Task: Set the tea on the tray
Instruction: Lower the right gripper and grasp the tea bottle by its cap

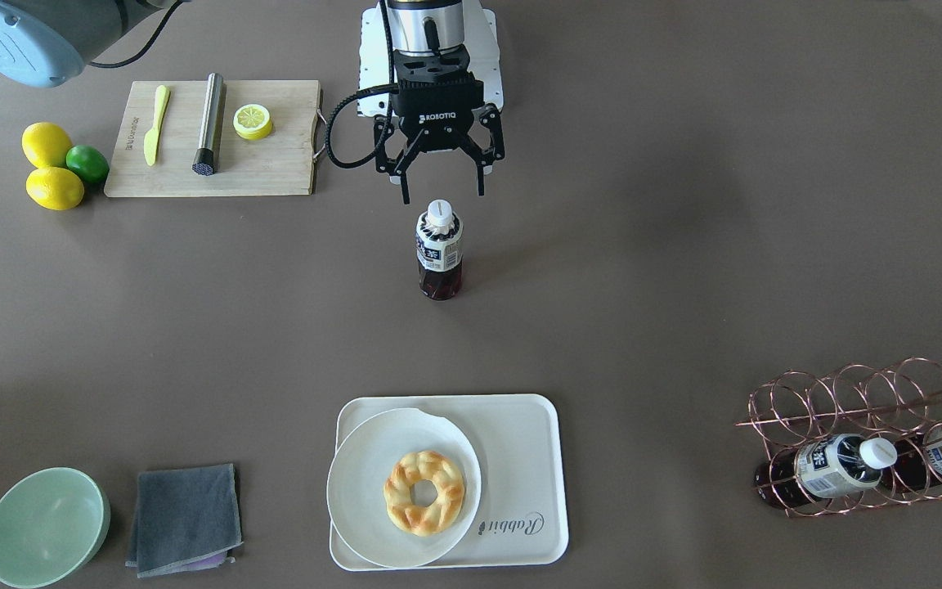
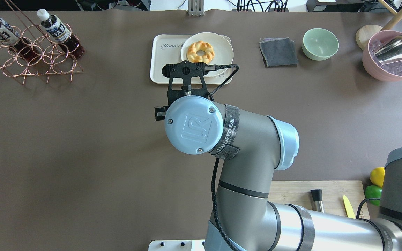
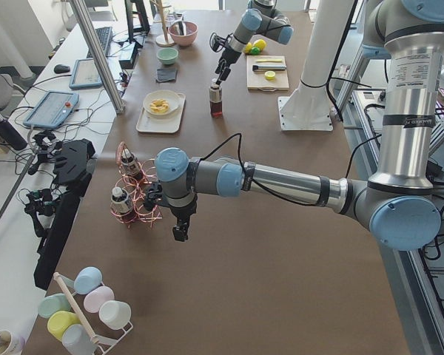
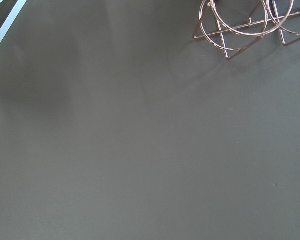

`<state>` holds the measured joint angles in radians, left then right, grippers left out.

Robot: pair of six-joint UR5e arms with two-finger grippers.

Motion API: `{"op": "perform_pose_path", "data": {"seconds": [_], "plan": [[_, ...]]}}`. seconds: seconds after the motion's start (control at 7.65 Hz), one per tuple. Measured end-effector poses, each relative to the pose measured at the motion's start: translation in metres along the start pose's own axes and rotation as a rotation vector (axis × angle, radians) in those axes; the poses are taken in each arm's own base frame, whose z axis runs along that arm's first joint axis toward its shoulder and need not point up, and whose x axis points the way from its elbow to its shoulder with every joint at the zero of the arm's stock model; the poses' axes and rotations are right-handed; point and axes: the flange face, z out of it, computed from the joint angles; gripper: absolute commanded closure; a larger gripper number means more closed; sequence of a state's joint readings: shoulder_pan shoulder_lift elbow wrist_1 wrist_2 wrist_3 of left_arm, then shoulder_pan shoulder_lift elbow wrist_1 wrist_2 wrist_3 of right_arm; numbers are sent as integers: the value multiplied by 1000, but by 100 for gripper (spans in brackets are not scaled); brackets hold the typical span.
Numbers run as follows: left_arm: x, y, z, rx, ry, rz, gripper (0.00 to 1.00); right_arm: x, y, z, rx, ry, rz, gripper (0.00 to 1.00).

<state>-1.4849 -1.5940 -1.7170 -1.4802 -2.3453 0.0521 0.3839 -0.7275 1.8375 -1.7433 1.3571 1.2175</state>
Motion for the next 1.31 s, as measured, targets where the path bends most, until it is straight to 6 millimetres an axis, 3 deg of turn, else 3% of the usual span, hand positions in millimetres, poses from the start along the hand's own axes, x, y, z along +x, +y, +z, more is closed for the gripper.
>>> {"op": "perform_pose_path", "data": {"seconds": [0.26, 1.31], "plan": [[0, 0, 0, 0, -1, 1, 2, 3, 0, 5, 2, 12, 4, 14], [1, -1, 0, 0, -1, 4, 2, 4, 3, 14, 6, 32, -1, 14]]}}
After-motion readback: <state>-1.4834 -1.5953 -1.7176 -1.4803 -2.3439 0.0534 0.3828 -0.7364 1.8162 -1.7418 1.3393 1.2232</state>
